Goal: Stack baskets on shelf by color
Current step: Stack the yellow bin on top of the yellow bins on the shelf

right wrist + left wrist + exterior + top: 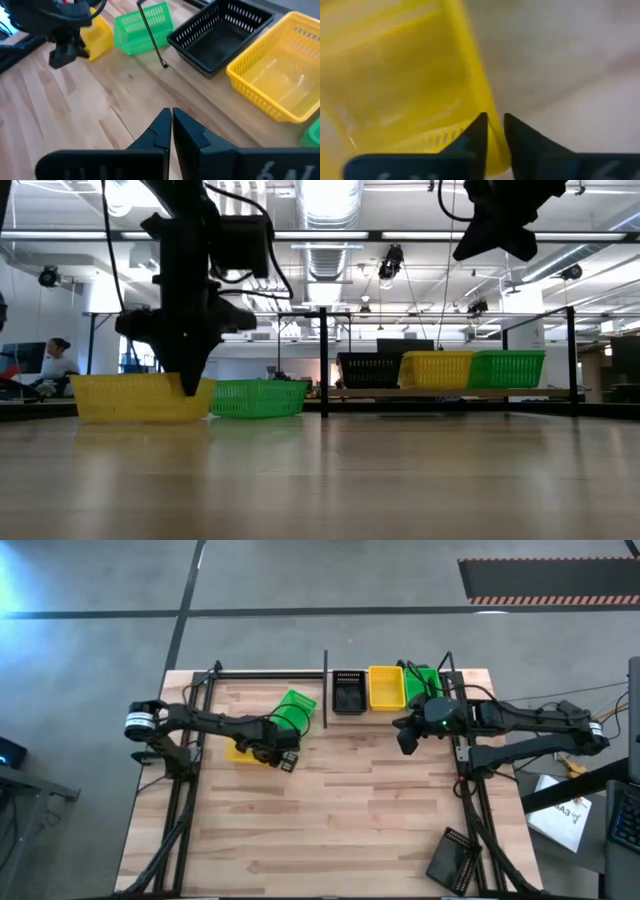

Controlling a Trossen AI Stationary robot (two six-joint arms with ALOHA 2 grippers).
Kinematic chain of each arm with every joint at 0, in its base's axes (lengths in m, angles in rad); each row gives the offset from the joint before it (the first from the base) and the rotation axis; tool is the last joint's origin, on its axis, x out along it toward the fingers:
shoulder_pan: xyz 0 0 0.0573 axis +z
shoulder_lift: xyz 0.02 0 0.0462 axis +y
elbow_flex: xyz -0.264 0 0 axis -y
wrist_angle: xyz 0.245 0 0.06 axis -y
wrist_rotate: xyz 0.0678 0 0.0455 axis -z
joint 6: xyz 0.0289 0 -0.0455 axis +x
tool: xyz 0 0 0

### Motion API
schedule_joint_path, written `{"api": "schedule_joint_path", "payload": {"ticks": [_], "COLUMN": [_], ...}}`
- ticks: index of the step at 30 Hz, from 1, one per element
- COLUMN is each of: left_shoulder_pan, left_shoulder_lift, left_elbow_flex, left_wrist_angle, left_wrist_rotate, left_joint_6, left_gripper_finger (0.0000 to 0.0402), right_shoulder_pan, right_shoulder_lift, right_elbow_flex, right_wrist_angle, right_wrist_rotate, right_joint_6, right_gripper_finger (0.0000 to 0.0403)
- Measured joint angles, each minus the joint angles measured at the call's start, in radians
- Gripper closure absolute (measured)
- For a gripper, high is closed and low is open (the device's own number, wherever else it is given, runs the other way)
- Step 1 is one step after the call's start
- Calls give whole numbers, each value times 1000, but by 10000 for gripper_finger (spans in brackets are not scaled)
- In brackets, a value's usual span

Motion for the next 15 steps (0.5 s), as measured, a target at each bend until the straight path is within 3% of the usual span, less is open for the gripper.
{"api": "schedule_joint_path", "payload": {"ticks": [2,7,15], "left_shoulder_pan": [-26,-93,-160], "left_shoulder_lift": [-15,-66,-157], "left_elbow_flex": [6,39,127], "left_wrist_angle": [-2,6,27], "left_wrist_rotate": [44,171,403], "left_joint_6": [31,194,466], "left_gripper_finger": [389,396,400], "right_shoulder_pan": [0,0,0], "right_shoulder_lift": [0,0,19], "right_elbow_flex": [10,16,16], "right_wrist_angle": [1,1,36], "right_wrist_rotate": [-1,-23,-239], "right_joint_6": [-8,-25,-67], "right_gripper_finger": [394,394,388]}}
